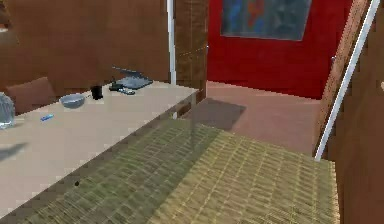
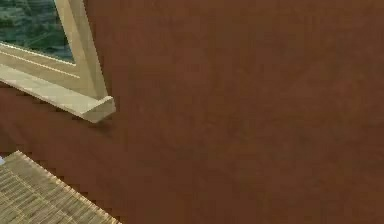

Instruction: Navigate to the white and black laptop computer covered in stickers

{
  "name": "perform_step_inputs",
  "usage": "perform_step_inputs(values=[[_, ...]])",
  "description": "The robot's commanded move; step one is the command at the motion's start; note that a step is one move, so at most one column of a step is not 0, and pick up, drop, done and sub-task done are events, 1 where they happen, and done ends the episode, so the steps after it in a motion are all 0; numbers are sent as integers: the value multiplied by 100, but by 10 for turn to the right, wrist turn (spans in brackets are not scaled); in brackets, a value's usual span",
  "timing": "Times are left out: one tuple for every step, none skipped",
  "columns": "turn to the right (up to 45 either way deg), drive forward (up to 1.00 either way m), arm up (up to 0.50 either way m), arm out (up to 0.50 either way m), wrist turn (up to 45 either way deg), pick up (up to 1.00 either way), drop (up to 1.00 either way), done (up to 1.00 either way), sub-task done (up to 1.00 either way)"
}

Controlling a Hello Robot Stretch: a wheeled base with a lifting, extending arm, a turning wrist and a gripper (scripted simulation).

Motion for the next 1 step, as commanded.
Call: perform_step_inputs(values=[[-450,0,0,0,0,0,0,0,0]])
